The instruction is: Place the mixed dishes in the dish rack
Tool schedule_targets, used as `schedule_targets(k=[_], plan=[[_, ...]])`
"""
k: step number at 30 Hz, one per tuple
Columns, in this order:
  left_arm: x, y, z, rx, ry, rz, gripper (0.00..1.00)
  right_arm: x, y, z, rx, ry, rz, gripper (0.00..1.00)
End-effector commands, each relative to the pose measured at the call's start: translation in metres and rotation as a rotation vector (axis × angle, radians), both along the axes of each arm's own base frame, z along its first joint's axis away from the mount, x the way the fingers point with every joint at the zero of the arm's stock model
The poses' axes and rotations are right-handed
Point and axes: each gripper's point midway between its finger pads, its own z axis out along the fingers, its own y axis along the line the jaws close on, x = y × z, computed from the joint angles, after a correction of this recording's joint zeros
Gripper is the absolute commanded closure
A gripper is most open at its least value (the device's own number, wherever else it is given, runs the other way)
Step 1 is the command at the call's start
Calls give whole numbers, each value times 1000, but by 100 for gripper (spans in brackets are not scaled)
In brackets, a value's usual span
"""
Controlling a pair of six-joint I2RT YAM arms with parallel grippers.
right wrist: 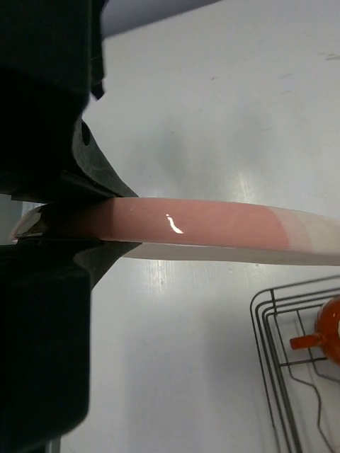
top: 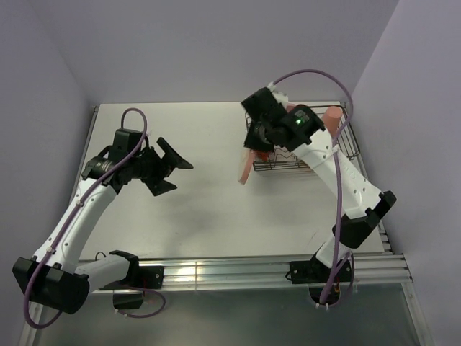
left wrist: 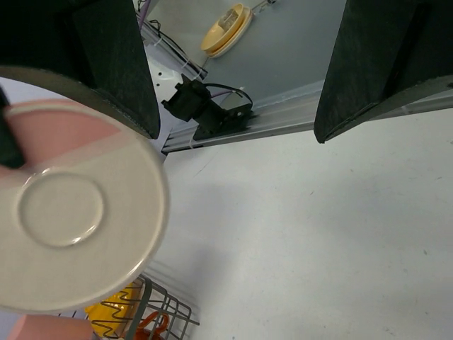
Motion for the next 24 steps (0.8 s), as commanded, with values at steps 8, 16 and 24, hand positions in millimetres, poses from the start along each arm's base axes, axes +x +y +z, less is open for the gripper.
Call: schedule_targets(k=[8, 16, 24], plan=[[-9, 1, -7, -3, -30, -37, 3, 15, -50, 41, 585, 231, -369, 100], [-11, -3, -15, -26, -22, -59, 4, 32, -82, 53, 856, 228, -607, 100], [-12, -5, -22, -32, -8, -79, 4, 46, -122, 28, 962, 244, -809, 100]])
